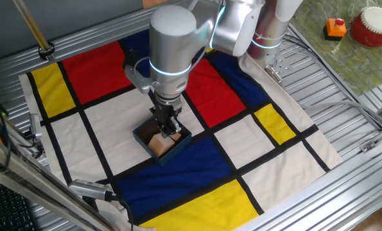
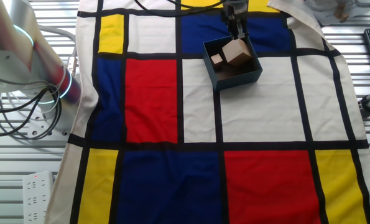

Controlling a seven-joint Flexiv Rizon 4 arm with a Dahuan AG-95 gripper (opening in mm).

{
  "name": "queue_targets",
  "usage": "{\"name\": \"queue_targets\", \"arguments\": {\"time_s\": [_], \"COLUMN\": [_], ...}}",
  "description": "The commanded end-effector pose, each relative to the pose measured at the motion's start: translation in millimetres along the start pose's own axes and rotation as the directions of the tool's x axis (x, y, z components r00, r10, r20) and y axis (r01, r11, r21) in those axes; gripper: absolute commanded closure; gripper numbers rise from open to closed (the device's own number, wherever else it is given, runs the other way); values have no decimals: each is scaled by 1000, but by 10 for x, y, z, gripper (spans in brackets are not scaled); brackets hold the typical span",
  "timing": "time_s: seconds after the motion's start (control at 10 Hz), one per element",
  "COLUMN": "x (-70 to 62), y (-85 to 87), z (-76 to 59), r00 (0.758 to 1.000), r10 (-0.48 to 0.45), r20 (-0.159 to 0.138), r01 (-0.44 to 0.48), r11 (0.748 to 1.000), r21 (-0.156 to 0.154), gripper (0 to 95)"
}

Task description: Take everything out of the gift box

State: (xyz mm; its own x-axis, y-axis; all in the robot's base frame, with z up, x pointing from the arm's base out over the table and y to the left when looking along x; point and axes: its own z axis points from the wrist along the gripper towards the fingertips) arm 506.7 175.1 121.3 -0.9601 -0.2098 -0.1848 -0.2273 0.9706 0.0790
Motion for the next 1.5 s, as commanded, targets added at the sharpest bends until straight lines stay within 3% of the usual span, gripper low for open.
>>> {"name": "queue_targets", "arguments": {"time_s": [0.1,0.2,0.3,0.4,0.7,0.8,1.3,1.4,1.5], "x": [1,2,2,2,2,2,2,2,2], "y": [-2,-3,-4,-5,-5,-5,-5,-5,-5], "z": [-13,-12,-11,-10,-10,-10,-10,-10,-10], "r00": [1000,1000,999,999,998,998,997,998,998], "r10": [-18,-27,-36,-41,-56,-67,-71,-56,-68], "r20": [-2,5,8,8,1,1,-6,-3,3], "r01": [18,27,36,41,56,67,71,56,68], "r11": [1000,1000,999,999,998,998,997,998,997], "r21": [1,1,3,4,14,17,29,30,29], "gripper": [950,760,760,570,570,380,380,570,570]}}
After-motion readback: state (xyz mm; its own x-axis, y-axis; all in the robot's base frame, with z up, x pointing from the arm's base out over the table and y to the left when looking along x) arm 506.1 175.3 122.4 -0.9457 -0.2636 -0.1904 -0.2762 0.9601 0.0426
